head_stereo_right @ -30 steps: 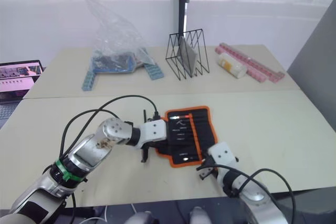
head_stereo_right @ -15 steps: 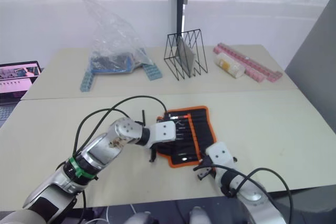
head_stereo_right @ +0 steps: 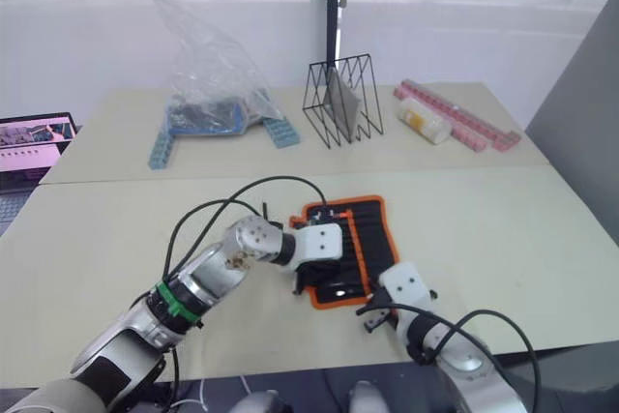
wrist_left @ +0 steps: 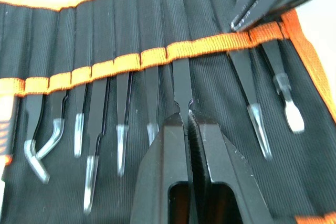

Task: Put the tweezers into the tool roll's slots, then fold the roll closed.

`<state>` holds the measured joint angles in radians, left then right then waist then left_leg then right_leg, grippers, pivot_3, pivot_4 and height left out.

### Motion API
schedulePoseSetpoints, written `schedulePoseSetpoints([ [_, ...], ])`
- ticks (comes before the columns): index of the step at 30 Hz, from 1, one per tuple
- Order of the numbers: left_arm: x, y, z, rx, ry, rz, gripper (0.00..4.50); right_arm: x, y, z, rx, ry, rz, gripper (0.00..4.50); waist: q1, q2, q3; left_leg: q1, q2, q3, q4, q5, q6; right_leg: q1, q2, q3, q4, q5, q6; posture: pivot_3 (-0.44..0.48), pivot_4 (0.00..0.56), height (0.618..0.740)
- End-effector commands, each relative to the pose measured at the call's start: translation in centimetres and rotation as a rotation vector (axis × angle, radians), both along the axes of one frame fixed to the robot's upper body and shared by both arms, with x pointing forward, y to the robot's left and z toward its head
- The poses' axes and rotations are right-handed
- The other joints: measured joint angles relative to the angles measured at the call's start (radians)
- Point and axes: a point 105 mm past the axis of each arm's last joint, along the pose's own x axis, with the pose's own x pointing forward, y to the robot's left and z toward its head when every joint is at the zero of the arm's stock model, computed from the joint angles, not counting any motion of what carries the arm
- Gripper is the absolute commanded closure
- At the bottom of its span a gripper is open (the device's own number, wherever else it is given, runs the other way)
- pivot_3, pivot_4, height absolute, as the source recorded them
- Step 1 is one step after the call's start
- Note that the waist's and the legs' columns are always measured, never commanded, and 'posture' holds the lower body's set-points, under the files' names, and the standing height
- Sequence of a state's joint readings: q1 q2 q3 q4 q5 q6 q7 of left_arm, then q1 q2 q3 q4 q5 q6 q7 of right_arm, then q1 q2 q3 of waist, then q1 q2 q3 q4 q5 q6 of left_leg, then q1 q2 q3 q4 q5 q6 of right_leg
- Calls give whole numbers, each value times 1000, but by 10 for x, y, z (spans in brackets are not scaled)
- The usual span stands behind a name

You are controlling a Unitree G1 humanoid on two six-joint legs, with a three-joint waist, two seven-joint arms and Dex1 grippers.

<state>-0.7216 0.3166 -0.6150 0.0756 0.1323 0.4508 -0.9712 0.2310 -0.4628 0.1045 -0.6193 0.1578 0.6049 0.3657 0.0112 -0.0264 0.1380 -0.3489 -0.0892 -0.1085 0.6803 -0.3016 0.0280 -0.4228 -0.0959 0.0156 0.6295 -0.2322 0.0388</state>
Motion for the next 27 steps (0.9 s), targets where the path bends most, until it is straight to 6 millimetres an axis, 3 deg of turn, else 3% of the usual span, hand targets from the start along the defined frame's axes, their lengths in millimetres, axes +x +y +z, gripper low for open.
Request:
schedulePoseSetpoints([
  [1, 0, -17, 8, -31, -41, -35, 4459, -20, 11, -33, 9, 173, 48, 4500, 0, 0, -1, 0, 0, 0, 0, 0, 0, 0, 0, 0, 0, 0, 0, 0, 150, 724],
  [11, 6, -23, 6, -34, -64, -21, 4459, -22, 9, -33, 7, 178, 40, 4500, 0, 0, -2, 2, 0, 0, 1, 0, 0, 2, 0, 0, 0, 0, 0, 0, 150, 724],
  [24, 6, -3, 45, -75, -84, 14, 79, -13, 10, -35, 2, 167, 46, 4500, -12, 0, -2, 2, 1, 1, 1, 0, 0, 1, 1, 1, 2, 0, 0, 0, 150, 724],
  [27, 1, 10, 53, -83, -70, 18, 31, -9, 11, -35, 2, 158, 47, 4500, -19, 0, -2, 3, 1, 1, 1, 0, 0, 1, 2, 1, 2, 0, 0, 0, 150, 724],
])
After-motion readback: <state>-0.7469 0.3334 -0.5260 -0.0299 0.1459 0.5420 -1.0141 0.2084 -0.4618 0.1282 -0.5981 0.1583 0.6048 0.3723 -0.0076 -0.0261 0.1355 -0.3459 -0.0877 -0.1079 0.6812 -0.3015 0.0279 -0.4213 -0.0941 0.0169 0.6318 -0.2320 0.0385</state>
